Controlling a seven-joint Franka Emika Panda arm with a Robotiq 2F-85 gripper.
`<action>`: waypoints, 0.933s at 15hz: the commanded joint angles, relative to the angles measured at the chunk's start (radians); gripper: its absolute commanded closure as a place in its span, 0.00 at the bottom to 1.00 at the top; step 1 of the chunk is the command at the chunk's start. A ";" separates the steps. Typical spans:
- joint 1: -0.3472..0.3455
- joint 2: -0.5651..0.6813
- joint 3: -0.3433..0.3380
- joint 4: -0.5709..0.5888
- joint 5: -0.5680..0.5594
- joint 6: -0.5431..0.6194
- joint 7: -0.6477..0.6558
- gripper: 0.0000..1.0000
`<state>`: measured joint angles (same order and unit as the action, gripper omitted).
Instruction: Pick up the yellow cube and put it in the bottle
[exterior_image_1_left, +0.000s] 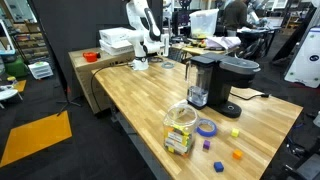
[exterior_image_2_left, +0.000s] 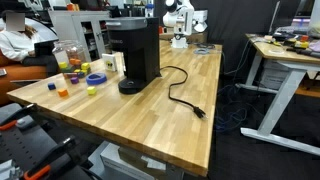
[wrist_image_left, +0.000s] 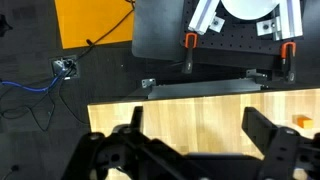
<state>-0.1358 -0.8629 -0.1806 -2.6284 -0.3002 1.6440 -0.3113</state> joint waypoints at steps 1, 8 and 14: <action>0.018 -0.002 -0.013 0.002 -0.008 -0.005 0.011 0.00; 0.018 -0.002 -0.013 0.002 -0.008 -0.005 0.011 0.00; 0.051 0.019 0.004 0.016 0.031 -0.007 0.014 0.00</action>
<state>-0.1295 -0.8625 -0.1806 -2.6285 -0.2934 1.6436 -0.3103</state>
